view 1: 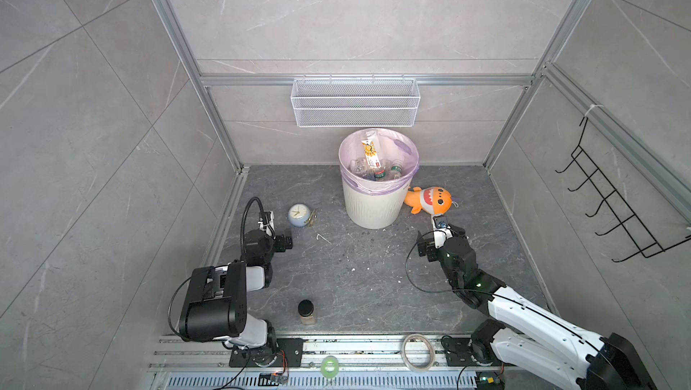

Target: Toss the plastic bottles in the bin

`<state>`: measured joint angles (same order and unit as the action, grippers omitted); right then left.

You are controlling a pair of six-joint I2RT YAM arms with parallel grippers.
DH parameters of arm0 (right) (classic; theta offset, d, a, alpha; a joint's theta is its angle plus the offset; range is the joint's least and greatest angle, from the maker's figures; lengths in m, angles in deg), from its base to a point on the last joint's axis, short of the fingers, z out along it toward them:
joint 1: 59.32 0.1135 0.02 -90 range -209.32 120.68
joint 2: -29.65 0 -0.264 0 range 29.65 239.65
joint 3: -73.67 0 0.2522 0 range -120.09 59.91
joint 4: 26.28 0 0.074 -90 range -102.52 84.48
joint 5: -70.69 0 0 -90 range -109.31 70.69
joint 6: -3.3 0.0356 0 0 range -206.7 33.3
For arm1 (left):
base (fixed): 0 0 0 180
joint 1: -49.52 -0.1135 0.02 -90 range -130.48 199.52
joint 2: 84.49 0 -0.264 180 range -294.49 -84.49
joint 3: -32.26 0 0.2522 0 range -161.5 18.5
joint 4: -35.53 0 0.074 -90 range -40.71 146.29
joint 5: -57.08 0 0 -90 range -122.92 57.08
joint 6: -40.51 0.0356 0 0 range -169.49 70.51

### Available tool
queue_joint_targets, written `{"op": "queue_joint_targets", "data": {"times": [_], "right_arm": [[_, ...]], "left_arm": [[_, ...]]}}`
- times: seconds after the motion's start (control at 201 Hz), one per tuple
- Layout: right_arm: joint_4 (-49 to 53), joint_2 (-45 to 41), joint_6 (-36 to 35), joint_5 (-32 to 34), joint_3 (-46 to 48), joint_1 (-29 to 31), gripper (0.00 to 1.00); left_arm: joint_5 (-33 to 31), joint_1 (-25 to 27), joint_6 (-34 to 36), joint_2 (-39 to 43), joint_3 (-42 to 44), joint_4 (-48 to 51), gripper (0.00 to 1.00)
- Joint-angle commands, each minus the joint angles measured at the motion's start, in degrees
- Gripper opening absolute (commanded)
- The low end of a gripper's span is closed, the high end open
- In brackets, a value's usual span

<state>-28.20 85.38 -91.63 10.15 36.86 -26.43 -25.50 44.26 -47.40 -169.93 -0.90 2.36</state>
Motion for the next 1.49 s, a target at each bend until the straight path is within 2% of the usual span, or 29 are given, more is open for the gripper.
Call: {"op": "queue_joint_targets", "data": {"times": [0.0,0.179,0.363,0.757,0.985,1.2,1.399,1.488], "right_arm": [[-7.9,2.8,-3.3,2.5,-0.2,-1.9,1.00],[-10.0,6.5,-0.4,-3.4,-0.5,-8.2,1.00],[-12.2,11.1,0.3,-5.7,-1.0,-12.1,1.00],[-24.4,19.1,1.8,-5.8,1.8,-17.0,1.00],[-27.8,19.6,3.5,-11.4,3.5,-20.8,1.00],[-36.0,27.1,1.9,-15.8,4.7,-21.2,1.00],[-34.3,28.2,2.2,-16.4,3.4,-21.5,1.00],[-32.0,30.0,4.9,-19.4,1.8,-24.6,1.00]], "left_arm": [[1.4,-0.1,-0.8,-0.2,-1.2,-1.5,1.00],[1.3,-0.1,-0.8,-0.2,-1.2,-1.5,1.00],[1.4,-0.2,-0.8,-0.2,-1.2,-1.5,1.00],[1.4,-0.1,-0.8,-0.2,-1.2,-1.6,1.00],[1.4,-0.2,-0.8,-0.2,-1.2,-1.5,1.00],[1.3,-0.2,-0.8,-0.2,-1.2,-1.5,1.00],[1.3,-0.1,-0.8,-0.2,-1.2,-1.5,1.00],[1.3,-0.1,-0.8,-0.2,-1.3,-1.4,1.00]]}}
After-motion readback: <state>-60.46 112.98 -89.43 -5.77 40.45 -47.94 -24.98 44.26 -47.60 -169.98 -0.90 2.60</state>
